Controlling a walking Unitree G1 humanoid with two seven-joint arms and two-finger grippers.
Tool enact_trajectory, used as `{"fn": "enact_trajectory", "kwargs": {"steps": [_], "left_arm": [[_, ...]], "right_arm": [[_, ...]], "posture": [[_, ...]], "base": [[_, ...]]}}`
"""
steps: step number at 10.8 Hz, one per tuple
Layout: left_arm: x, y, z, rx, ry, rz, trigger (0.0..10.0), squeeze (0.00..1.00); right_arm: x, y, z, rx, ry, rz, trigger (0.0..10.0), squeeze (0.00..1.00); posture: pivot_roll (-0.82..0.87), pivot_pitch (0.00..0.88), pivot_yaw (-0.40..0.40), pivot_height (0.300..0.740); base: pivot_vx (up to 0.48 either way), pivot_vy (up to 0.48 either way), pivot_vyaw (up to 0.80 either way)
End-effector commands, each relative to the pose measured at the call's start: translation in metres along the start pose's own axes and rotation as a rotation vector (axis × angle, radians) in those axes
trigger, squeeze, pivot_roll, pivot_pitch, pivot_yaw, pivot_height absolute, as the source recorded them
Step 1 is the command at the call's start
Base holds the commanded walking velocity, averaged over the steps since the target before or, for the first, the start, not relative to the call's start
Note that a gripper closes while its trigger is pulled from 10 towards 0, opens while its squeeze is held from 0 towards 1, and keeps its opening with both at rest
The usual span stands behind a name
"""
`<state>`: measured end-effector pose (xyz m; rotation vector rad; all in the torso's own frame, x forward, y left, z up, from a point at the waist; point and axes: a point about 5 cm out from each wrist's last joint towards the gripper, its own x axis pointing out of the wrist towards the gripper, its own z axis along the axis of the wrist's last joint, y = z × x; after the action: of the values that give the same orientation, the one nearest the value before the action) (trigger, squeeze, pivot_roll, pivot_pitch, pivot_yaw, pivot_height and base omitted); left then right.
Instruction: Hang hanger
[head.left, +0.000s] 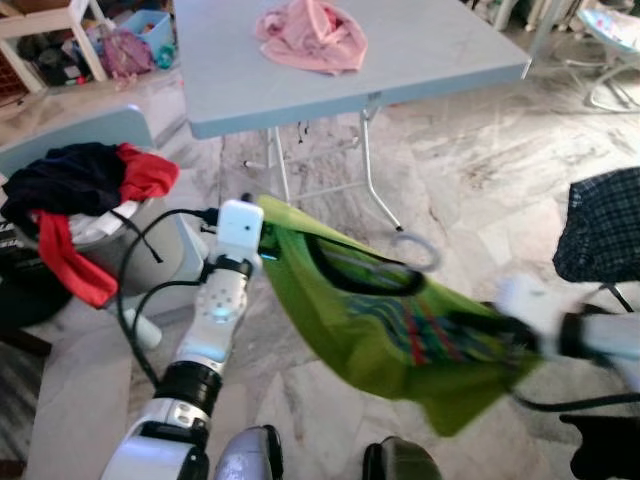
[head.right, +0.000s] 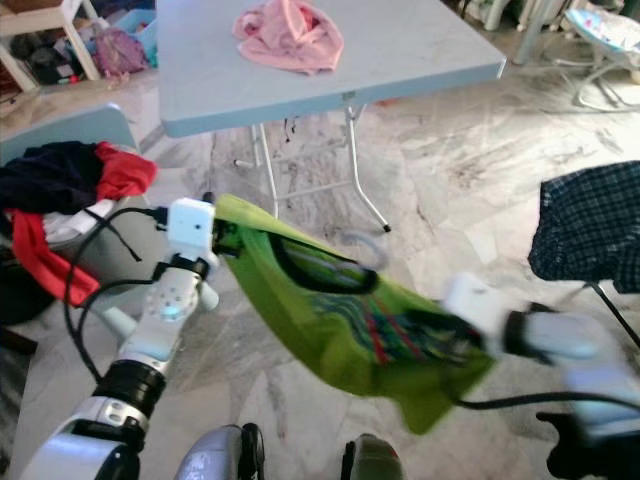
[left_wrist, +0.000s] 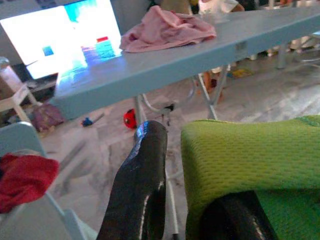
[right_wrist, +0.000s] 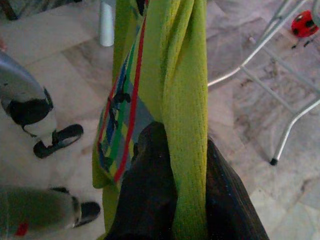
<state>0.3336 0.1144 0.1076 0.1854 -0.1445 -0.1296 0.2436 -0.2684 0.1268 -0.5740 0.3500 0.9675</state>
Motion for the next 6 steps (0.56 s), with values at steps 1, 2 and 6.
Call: {"fn": "enact_trajectory", "kwargs": {"steps": [1, 2, 6], "left_arm": [[-0.001, 0.024, -0.005, -0.025, 0.033, 0.102, 0.0, 0.00], [-0.003, 0.028, -0.012, -0.058, 0.076, 0.127, 0.0, 0.00], [-0.005, 0.029, -0.022, -0.116, 0.150, 0.137, 0.0, 0.00]], "right_arm": [[-0.019, -0.006, -0.007, 0.042, 0.037, -0.016, 10.0, 0.00], [-0.038, -0.009, -0.001, 0.072, 0.011, 0.026, 10.0, 0.00], [-0.096, -0.023, 0.024, 0.028, -0.047, 0.101, 10.0, 0.00]], "posture": [[-0.11, 0.150, 0.025, 0.740], [-0.11, 0.150, 0.026, 0.740], [-0.13, 0.155, 0.024, 0.740]], "base": [[0.000, 0.000, 0.00], [0.000, 0.000, 0.00], [0.000, 0.000, 0.00]]}}
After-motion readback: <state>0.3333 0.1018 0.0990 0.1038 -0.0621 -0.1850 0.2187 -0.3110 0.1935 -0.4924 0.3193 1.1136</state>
